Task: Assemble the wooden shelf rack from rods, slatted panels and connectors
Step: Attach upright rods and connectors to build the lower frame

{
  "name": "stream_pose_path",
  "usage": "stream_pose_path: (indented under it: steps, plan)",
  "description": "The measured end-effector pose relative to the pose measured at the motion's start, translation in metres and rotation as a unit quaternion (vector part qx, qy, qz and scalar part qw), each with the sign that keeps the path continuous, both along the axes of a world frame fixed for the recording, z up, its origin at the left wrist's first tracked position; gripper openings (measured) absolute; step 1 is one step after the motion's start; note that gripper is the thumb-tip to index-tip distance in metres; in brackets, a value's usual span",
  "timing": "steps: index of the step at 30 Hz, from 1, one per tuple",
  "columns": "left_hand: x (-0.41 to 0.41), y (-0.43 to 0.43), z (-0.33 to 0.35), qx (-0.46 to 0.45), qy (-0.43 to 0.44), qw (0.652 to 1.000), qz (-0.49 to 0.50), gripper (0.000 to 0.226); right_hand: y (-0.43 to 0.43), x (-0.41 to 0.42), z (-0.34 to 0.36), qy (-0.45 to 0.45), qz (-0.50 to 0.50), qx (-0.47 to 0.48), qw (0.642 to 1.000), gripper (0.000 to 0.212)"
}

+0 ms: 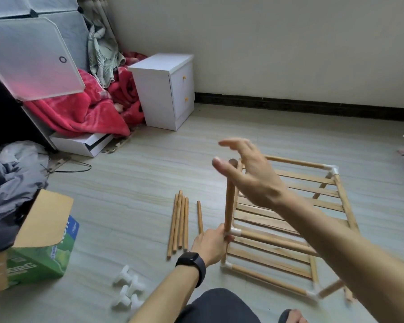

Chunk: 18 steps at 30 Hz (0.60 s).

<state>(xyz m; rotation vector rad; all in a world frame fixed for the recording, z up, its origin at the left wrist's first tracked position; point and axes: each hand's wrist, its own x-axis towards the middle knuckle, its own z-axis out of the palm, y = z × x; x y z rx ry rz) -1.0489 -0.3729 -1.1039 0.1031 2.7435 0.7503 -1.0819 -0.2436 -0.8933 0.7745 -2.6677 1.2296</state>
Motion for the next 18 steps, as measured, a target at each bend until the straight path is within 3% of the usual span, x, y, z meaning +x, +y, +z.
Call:
stream_pose_path:
  steps: [2,5,9,11,15,18]
  plan:
    - [-0.001,-0.001,-0.001,0.001,0.002,1.000,-0.007,0.028,-0.008,-0.014,0.038,0.019,0.009,-0.007,1.000,0.071]
    - [-0.002,-0.002,-0.001,-0.006,-0.002,1.000,-0.019,0.031,-0.021,-0.037,0.077,0.011,0.015,0.065,0.998,0.069]
    - [-0.004,-0.005,0.000,-0.020,-0.013,0.999,-0.029,0.034,-0.039,-0.036,0.047,0.027,0.027,0.302,0.952,0.070]
    - [-0.005,-0.005,0.002,-0.033,-0.017,0.999,-0.033,0.032,-0.041,-0.031,0.027,-0.038,0.035,0.302,0.952,0.063]
    - [-0.003,-0.003,0.009,-0.043,-0.014,0.999,-0.030,0.031,-0.044,-0.037,0.026,-0.017,0.028,0.343,0.939,0.068]
    - [-0.002,-0.003,0.007,-0.046,-0.011,0.998,-0.030,0.031,-0.037,-0.033,0.021,-0.052,0.052,0.215,0.974,0.073]
